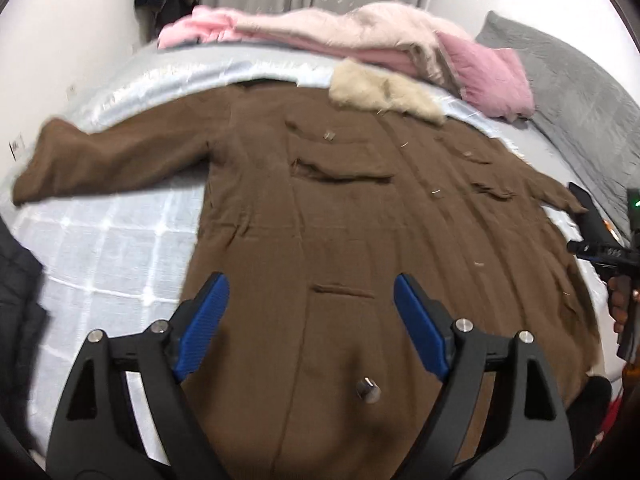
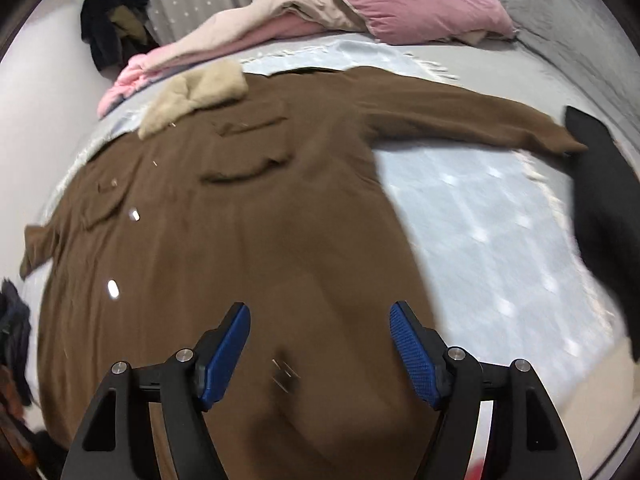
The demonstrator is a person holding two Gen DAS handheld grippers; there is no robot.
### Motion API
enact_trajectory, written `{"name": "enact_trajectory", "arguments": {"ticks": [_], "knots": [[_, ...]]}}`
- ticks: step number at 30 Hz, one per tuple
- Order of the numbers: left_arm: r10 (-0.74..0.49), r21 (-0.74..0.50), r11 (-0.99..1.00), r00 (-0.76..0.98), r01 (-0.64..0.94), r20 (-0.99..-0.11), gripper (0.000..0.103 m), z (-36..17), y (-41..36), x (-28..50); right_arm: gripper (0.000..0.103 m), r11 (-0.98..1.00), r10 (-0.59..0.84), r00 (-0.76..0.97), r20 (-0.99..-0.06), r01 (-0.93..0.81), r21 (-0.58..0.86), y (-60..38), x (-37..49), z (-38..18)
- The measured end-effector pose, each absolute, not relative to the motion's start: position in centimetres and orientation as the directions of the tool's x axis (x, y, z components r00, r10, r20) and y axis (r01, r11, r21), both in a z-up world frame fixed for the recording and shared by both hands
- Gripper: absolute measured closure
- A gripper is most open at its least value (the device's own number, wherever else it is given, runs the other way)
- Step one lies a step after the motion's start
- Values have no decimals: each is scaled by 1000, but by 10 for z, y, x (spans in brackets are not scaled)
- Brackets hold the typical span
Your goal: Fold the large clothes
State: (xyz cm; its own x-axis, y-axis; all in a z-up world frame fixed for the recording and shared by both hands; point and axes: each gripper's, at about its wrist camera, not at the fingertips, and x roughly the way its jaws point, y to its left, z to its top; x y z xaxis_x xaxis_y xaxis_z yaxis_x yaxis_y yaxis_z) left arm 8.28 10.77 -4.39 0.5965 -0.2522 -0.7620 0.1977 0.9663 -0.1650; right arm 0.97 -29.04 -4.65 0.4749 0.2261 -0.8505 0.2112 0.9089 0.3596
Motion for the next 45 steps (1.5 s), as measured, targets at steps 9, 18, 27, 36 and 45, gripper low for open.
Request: {"name": "enact_trajectory", "arguments": {"ticks": [9,18,27,36,45], "knots": [[-213,-80,924,327,374,-921,18,-77,112,49,30,872,287,454,-843,240,426,-230,68,-72],[-100,-222,962,553,-157,-827,18,-20,246,130,29,873,281,541,-793,199,445,-209,78,-63],[102,-277,753,520,-597,-848,18,-62,327,214,29,855,308,573,-759,184,485,-207,84,-53],[234,-318,592,536,-741,-811,18,-82,370,245,29,944,128,626,-769,161,288,-200,98,-43],[367,-354,397,501,-846,-784,98,-72,399,225,29,949,118,631,-767,157,275,-204,106,-45]]}}
